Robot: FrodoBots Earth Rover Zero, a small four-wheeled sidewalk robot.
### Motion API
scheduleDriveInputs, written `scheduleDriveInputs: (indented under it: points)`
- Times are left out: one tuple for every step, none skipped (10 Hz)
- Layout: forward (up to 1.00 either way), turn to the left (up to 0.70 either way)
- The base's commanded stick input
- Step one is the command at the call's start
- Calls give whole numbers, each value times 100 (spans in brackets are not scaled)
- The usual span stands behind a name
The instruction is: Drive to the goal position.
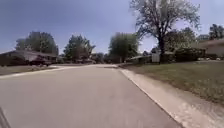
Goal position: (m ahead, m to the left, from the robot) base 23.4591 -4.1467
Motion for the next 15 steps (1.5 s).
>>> scheduleDriveInputs:
  points:
    - [70, 0]
    - [70, 0]
    - [70, 0]
    - [70, 0]
    - [70, 0]
    - [70, 0]
    - [70, 0]
    - [70, 0]
    - [70, 0]
    - [70, 0]
    - [70, 0]
    - [70, 0]
    - [70, 0]
    - [70, 0]
    - [70, 0]
